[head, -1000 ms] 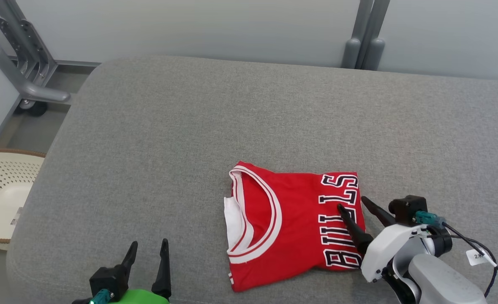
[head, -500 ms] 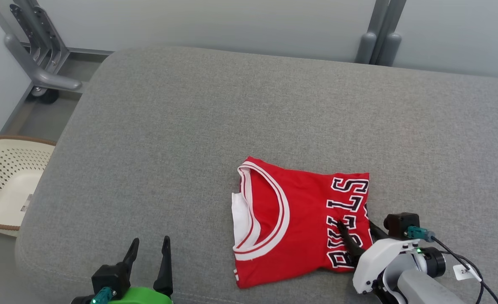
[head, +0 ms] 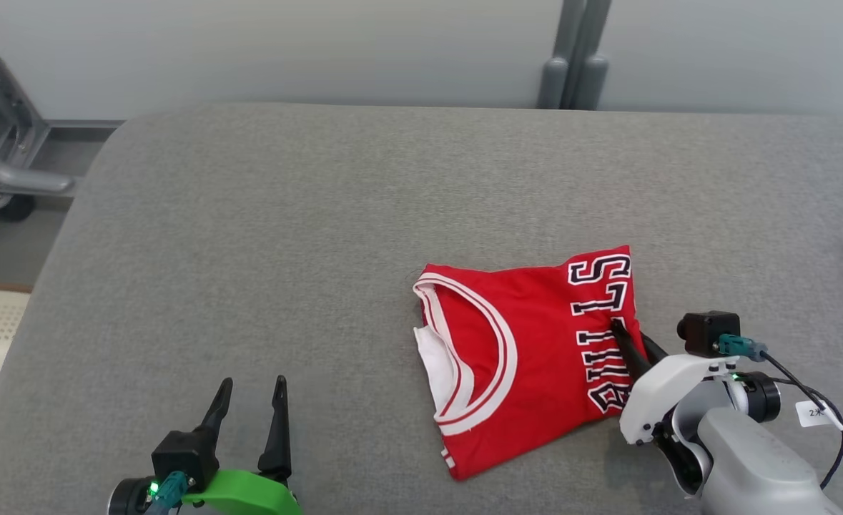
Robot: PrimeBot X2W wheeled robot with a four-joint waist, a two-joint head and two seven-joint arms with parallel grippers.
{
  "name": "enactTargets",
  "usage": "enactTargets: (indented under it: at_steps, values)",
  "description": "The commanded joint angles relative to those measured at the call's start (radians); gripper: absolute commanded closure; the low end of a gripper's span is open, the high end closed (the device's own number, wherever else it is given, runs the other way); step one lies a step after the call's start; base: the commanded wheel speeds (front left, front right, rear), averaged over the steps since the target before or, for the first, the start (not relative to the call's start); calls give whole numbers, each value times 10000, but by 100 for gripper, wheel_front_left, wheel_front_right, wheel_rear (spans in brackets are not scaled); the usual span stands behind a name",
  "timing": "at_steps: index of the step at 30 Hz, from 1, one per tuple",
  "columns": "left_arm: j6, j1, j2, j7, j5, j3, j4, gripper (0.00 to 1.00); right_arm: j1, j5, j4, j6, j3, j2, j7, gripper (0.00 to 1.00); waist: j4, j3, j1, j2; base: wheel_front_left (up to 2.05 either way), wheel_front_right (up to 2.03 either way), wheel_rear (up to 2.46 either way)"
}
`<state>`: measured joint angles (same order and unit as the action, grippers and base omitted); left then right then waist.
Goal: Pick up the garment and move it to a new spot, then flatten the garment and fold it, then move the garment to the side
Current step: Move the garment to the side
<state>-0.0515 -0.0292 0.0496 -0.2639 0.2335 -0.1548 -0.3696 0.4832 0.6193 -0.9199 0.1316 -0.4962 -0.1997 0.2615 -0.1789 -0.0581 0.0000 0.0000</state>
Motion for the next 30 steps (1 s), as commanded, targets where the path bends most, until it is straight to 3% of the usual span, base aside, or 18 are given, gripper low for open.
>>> enactTargets:
  at_steps: [1,12,18,23,30]
  values:
    - [2,-197,28,3,-82,51,70,0,18,-74,52,-21,196,-53,39,100,1323,128,0,0,0,0,0]
    - [-195,-993,27,3,-116,-295,385,0,80,-588,279,-19,740,234,43,100,5235,-343,0,0,0,0,0]
    - [-255,-1380,38,3,-158,-643,519,0,-79,-519,349,-19,697,525,42,100,6557,-647,0,0,0,0,0]
    - [-349,-1893,38,3,29,-1050,564,0,346,-624,655,-18,504,799,42,100,6535,-1206,0,0,0,0,0]
    - [-313,-2346,50,3,-138,-1345,569,0,1851,-818,835,-19,975,721,43,100,5358,-2125,0,0,0,0,0]
